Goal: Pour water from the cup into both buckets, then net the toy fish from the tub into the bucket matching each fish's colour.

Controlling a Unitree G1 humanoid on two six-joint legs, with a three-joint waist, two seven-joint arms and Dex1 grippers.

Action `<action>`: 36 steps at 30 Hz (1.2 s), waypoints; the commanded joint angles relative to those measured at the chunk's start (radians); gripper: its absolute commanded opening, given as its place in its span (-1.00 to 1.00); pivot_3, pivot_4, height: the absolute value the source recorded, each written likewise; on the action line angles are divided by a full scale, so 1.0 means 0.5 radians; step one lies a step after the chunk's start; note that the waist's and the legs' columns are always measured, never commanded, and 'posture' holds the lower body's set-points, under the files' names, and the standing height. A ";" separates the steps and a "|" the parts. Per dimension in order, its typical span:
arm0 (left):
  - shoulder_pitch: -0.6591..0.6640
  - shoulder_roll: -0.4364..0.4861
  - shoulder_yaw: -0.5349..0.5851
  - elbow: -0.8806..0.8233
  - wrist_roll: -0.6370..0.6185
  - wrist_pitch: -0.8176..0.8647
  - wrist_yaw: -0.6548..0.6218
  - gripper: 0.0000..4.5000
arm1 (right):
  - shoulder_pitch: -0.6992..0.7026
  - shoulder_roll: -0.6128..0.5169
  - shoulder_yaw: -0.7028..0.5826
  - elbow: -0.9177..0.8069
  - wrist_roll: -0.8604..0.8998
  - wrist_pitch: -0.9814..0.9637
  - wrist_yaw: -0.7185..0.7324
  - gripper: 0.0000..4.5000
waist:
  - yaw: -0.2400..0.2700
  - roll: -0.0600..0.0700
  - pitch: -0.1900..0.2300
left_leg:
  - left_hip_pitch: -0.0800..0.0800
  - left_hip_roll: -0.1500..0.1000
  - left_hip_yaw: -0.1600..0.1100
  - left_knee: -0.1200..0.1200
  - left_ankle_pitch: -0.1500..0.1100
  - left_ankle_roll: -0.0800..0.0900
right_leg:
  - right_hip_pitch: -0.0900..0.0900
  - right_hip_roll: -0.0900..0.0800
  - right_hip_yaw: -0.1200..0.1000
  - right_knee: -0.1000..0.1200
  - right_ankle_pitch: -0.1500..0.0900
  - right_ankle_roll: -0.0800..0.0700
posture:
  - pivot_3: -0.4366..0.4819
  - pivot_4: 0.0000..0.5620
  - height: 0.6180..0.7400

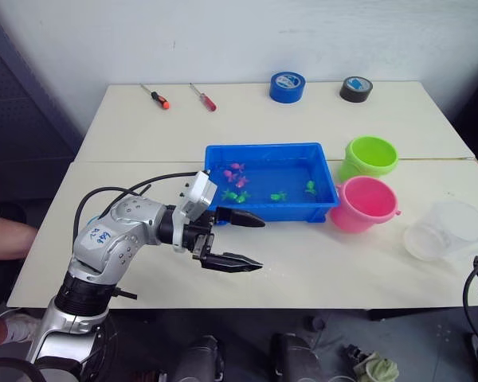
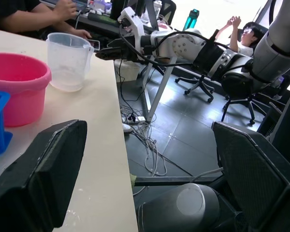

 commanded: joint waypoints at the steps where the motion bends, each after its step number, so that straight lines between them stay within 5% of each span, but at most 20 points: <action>1: 0.020 0.028 0.065 -0.080 -0.032 -0.011 0.036 1.00 | -0.024 -0.062 -0.004 0.031 -0.012 -0.082 -0.006 0.98 | 0.000 0.000 0.000 | 0.000 0.000 0.000 0.000 0.000 0.000 | 0.000 0.000 0.000 0.000 0.000 0.000 | -0.05 -0.47 1.00; 10: 0.031 0.058 0.060 -0.104 -0.021 -0.033 0.066 1.00 | -0.224 -0.141 0.126 0.323 -0.079 -0.237 -0.020 0.98 | -0.003 0.000 0.000 | 0.000 0.000 0.001 -0.001 0.001 -0.001 | 0.000 0.001 0.000 -0.001 0.000 0.000 | -0.05 -0.47 1.00; 14: 0.032 0.067 0.061 -0.111 -0.018 -0.036 0.070 1.00 | -0.282 -0.165 0.170 0.430 -0.091 -0.291 -0.026 0.41 | -0.003 0.000 0.000 | 0.000 0.000 0.001 0.000 0.001 -0.001 | 0.000 0.001 0.000 -0.001 0.000 0.000 | -0.05 -0.47 1.00; 32: 0.036 0.107 0.068 -0.132 -0.005 -0.058 0.089 1.00 | -0.531 -0.265 0.329 0.909 -0.166 -0.575 0.000 0.41 | -0.007 0.000 0.000 | 0.000 0.001 0.004 0.000 0.002 -0.002 | 0.000 0.003 -0.001 -0.002 0.000 0.000 | -0.05 -0.47 1.00; 36: 0.038 0.119 0.073 -0.133 -0.001 -0.068 0.092 1.00 | -0.618 -0.293 0.371 1.080 -0.184 -0.701 0.038 -0.16 | -0.009 0.000 0.000 | 0.001 0.001 0.006 0.000 0.002 -0.002 | 0.000 0.004 -0.001 -0.003 0.000 0.000 | -0.05 -0.47 1.00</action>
